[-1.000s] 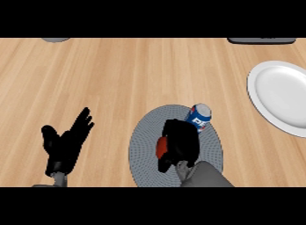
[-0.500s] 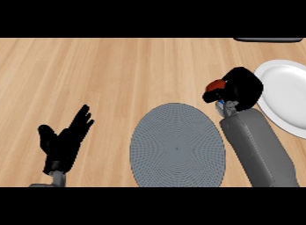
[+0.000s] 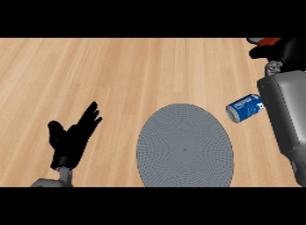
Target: Pick the bell pepper from the placemat and place it in the plate
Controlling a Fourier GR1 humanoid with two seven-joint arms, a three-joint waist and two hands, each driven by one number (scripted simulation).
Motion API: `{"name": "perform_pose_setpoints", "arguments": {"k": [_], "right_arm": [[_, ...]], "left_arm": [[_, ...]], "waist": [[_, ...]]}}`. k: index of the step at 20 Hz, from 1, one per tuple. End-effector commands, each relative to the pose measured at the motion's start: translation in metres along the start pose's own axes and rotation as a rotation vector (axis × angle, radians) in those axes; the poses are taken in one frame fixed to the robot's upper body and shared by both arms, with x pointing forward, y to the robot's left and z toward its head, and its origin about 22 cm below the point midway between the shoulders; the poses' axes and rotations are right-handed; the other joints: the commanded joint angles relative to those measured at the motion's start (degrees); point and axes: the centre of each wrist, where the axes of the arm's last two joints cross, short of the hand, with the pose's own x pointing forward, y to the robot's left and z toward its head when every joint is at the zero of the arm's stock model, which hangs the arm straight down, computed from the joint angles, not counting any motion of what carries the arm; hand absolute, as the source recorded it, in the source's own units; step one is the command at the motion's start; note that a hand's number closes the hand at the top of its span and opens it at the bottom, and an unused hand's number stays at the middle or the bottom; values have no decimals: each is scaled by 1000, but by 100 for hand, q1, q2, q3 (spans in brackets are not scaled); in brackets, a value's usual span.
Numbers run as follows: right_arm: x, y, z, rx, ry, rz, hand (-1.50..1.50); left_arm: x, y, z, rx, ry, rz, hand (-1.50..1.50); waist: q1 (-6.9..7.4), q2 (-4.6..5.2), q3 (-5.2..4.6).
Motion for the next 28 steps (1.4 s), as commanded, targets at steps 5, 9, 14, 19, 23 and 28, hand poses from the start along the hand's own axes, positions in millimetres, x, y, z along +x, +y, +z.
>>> {"name": "perform_pose_setpoints", "arguments": {"k": [5,9,14,19,23,28], "right_arm": [[-1,-12,-35,-278,361,-192,150],[-16,-4,-41,-376,377,-222,150],[-52,19,-56,-475,426,-134,150],[-91,35,-63,-552,475,-130,150],[-115,49,-61,-571,512,-111,150],[-142,60,-73,-582,521,-133,150]], "left_arm": [[-2,-2,0,-15,15,-13,0],[-3,-3,-3,-9,28,1,0],[-8,3,0,20,38,6,0],[-12,11,2,35,54,-1,0],[-12,-1,4,29,57,22,0],[-3,12,-5,45,48,16,0]], "waist": [[102,0,20],[-35,-13,23],[-115,-51,21],[-245,-106,26],[-277,-151,27],[-312,-145,27]]}}
